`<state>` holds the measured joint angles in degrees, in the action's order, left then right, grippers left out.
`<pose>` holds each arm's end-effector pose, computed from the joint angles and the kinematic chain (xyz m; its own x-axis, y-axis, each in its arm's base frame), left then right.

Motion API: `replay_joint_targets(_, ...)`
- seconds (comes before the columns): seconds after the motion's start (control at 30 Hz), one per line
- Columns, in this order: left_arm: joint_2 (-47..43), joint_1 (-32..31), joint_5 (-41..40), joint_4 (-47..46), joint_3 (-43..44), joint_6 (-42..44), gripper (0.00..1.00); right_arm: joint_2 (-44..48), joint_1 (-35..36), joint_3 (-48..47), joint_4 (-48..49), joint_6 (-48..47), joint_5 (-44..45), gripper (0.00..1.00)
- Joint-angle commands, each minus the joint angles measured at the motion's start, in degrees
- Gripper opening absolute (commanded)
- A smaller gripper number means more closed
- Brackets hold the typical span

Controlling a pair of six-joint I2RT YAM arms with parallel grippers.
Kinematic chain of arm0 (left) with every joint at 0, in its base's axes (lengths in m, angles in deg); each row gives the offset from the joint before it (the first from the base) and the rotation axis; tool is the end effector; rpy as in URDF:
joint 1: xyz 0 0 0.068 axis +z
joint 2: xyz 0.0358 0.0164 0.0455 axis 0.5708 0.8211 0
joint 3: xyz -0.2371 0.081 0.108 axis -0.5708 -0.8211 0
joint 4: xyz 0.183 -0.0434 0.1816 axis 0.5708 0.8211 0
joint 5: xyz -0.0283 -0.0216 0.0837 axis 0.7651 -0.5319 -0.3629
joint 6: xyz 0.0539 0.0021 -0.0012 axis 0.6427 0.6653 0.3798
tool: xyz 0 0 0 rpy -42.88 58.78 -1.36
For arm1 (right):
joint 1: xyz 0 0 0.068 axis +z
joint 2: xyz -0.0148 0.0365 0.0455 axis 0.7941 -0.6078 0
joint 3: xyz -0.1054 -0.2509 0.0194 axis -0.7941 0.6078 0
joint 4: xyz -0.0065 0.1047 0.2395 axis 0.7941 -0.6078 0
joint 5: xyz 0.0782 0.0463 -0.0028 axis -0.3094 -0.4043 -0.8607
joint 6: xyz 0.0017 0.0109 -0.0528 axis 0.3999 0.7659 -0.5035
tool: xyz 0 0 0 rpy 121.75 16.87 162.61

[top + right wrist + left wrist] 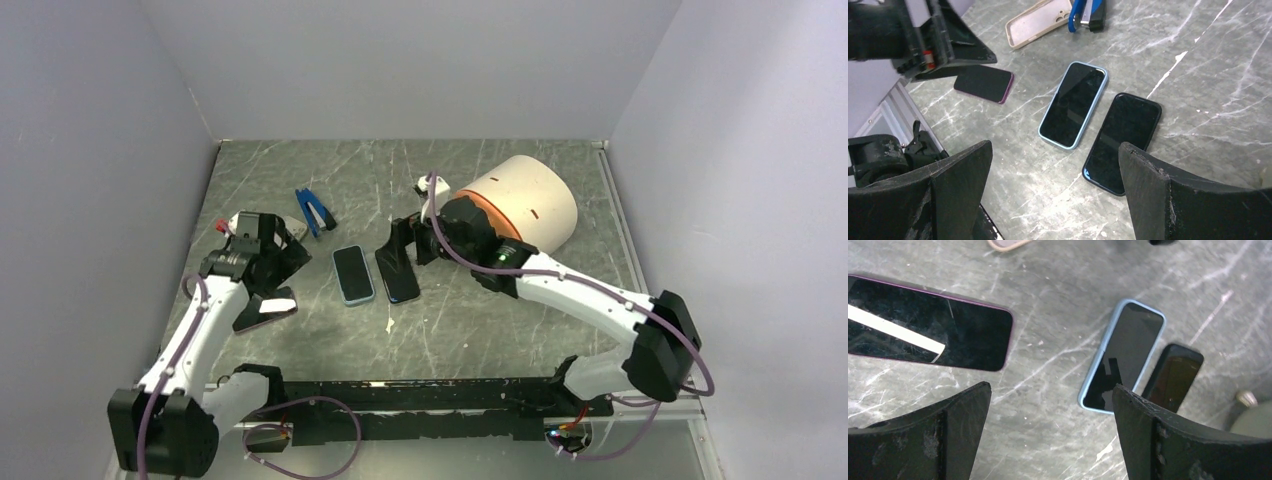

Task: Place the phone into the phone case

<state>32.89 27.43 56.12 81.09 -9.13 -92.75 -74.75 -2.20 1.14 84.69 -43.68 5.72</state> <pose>0.1907 -0.0186 0.2641 -0.5576 -0.6692 -0.4912 -0.5831 0.7369 -0.3420 0.2045 0.2497 0.3135 -0.5151 -0.0432 -0.8560 -0.6539 0.6654 0.3599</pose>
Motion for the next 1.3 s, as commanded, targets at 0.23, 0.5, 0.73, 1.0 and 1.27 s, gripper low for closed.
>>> replay_joint_targets(0.23,11.02,5.76,-10.03,3.83,4.36,-14.28,0.89,12.05,0.43,7.42,7.91,1.34,6.36,0.99)
replay_joint_targets(0.5,18.47,10.25,-8.15,-8.46,9.17,-2.19,0.65,16.42,0.42,11.2,8.26,-0.49,4.01,0.99)
replay_joint_targets(0.73,30.3,16.38,-0.14,-10.35,16.41,6.03,0.69,21.14,0.42,13.15,8.81,-2.94,6.36,0.99)
replay_joint_targets(1.0,35.72,22.23,-8.46,5.62,19.21,-14.76,0.69,23.4,0.32,14.92,9.36,-3.11,6.84,0.99)
replay_joint_targets(1.27,26.94,25.15,-9.54,17.26,16.61,-29.78,0.93,23.79,0.33,15.57,9.23,-2.63,7.33,0.99)
